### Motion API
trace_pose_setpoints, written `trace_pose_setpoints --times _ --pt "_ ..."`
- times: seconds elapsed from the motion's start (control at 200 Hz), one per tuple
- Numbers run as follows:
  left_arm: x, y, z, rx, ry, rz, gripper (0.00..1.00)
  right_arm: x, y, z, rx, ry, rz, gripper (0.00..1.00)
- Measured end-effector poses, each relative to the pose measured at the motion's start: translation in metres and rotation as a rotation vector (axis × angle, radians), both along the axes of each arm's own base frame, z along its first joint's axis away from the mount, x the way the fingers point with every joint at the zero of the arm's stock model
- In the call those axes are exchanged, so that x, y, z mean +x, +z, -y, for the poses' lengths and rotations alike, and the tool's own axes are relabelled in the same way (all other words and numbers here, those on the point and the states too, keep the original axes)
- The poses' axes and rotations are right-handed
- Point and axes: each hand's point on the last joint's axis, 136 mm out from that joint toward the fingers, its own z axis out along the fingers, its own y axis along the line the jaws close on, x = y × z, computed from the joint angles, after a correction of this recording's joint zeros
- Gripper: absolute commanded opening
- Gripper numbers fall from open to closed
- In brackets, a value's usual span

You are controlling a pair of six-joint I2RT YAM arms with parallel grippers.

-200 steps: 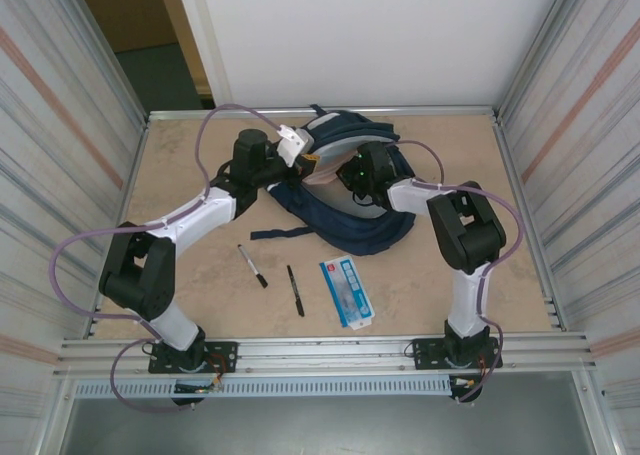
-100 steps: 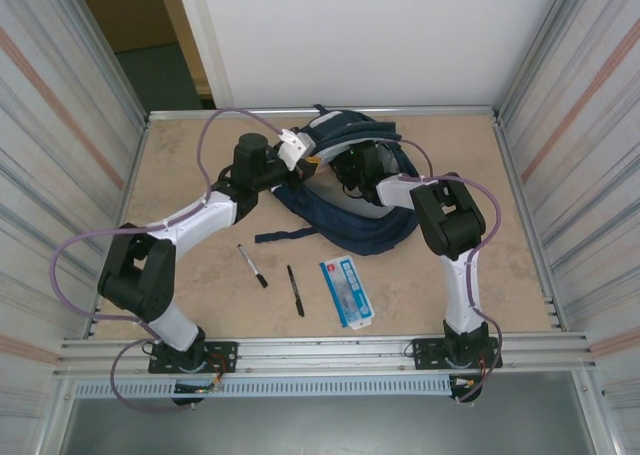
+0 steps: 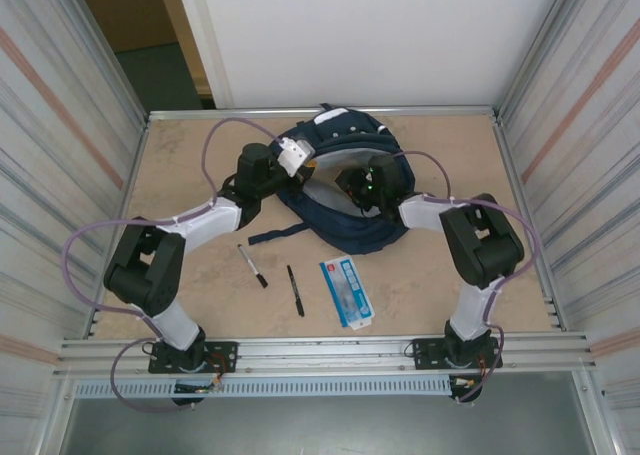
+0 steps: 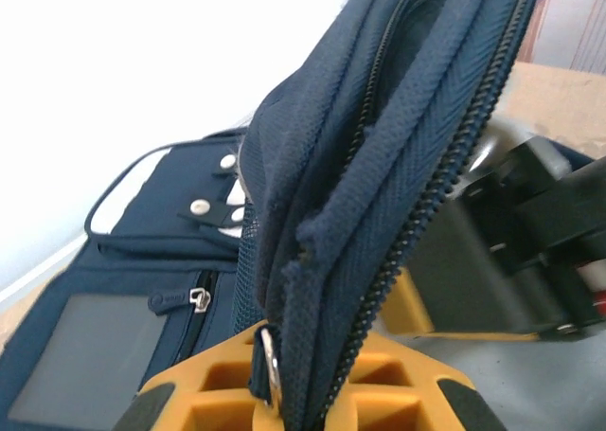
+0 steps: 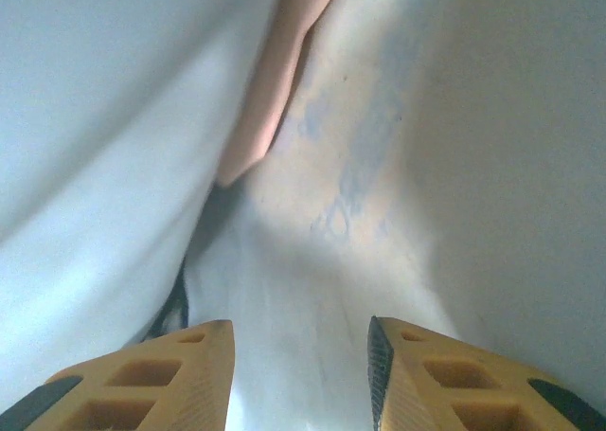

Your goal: Pack the student bag

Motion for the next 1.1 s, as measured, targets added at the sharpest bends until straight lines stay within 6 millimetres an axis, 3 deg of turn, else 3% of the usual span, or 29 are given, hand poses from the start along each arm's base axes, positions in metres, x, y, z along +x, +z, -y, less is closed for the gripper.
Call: trace_pose_setpoints --times 0.296,0.436,0.636,0.747,0.887,0.997,1.097 --pt "-0.007 -0.022 -0.003 0.020 0.019 -0.032 0.12 -0.066 0.069 0.019 -0.330 0.120 0.241 0.48" --pt "-0.013 -0.034 -0.005 0.014 0.027 -0.071 0.16 -0.095 0.080 0.032 -0.461 0.193 0.319 0.49" --pt "-0.023 -0.035 -0.007 -0.011 0.028 -0.147 0.44 -0.131 0.064 0.043 -0.626 0.369 0.316 0.51" --pt "-0.040 -0.045 -0.009 -0.011 0.014 -0.244 0.48 -0.156 0.047 0.042 -0.661 0.489 0.242 0.52" --pt "-0.088 -0.055 -0.020 0.028 -0.012 -0.392 0.52 -0.199 0.027 0.032 -0.640 0.649 0.129 0.52" --pt "-0.129 -0.041 -0.024 0.038 -0.029 -0.478 0.50 -0.226 0.015 0.028 -0.594 0.729 0.044 0.54" --pt "-0.154 -0.033 -0.030 -0.006 0.005 -0.579 0.46 -0.243 -0.004 0.036 -0.571 0.757 -0.046 0.53"
